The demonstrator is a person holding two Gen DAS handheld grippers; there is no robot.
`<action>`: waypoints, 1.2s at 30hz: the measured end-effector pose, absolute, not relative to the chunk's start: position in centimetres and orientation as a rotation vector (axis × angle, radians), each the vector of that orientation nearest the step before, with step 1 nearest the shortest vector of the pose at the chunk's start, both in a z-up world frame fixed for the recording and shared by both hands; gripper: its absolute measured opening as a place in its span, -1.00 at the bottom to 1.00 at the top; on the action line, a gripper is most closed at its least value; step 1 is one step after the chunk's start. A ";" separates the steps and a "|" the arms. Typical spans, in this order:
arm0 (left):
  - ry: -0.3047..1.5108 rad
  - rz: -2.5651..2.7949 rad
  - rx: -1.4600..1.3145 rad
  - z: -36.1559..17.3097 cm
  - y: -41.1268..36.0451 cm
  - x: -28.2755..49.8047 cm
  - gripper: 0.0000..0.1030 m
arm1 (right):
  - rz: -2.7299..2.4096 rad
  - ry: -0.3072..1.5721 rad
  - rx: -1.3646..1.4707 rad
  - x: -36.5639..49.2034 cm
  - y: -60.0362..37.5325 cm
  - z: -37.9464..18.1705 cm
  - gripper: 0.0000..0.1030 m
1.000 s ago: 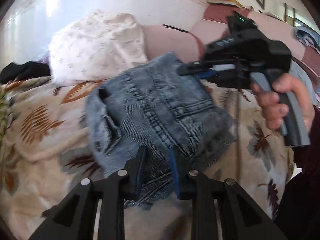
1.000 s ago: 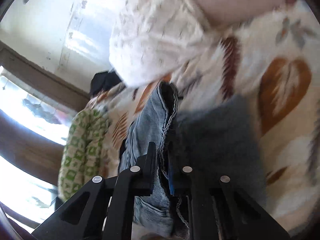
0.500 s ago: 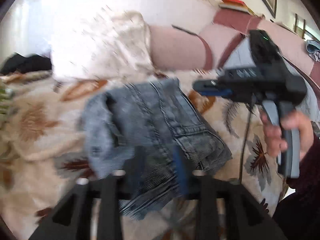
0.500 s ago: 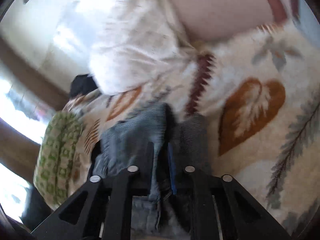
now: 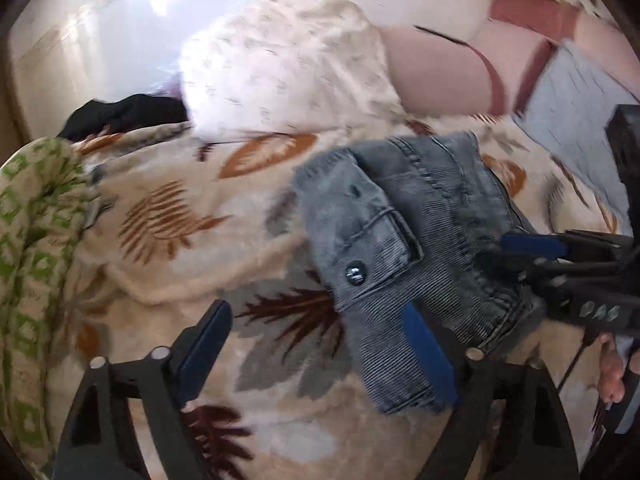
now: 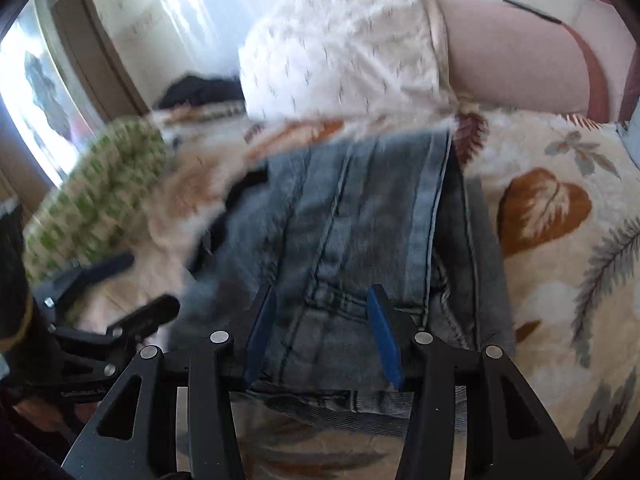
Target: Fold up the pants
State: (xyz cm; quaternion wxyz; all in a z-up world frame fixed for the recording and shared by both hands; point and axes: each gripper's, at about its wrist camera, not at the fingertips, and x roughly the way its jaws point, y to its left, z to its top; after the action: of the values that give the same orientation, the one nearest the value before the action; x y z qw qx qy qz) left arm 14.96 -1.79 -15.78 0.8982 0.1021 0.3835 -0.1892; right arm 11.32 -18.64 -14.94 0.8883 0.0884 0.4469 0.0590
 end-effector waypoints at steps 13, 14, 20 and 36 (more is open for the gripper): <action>0.852 -0.386 0.216 -16.9 -2.6 16.7 0.68 | 0.143 1.024 0.255 12.0 -21.2 -18.2 0.11; 0.824 -0.382 0.198 -15.9 -2.1 16.7 0.68 | 0.163 1.041 0.295 12.1 -21.7 -17.5 0.12; 0.688 -0.326 0.199 -10.1 -1.5 19.7 0.69 | 0.162 0.839 0.463 13.2 -25.8 -10.8 0.18; 0.862 -0.318 0.338 -17.1 -7.7 27.0 0.49 | 0.058 0.982 0.370 21.3 -26.4 -16.5 0.12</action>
State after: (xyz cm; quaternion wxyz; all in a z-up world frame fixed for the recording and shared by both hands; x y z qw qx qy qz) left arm 27.03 -7.67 -17.14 0.8825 0.1622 0.4142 -0.1525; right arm 21.29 -26.40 -16.53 0.8652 0.1765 0.4685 0.0276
